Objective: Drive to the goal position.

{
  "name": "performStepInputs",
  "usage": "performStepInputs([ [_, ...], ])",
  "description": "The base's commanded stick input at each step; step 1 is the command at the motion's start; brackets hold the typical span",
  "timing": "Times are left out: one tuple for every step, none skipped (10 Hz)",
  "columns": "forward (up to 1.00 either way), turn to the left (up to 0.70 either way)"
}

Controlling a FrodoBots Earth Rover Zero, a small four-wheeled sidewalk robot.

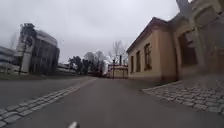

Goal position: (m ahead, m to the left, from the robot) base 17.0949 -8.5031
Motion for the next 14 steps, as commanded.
performStepInputs([
  [1.00, 0.00],
  [1.00, 0.00],
  [1.00, 0.00],
  [1.00, 0.00],
  [1.00, 0.00],
  [1.00, 0.00],
  [1.00, 0.00],
  [1.00, 0.00],
  [1.00, 0.00],
  [1.00, 0.00],
  [1.00, 0.00],
  [1.00, 0.00],
  [1.00, 0.00],
  [1.00, 0.00],
])
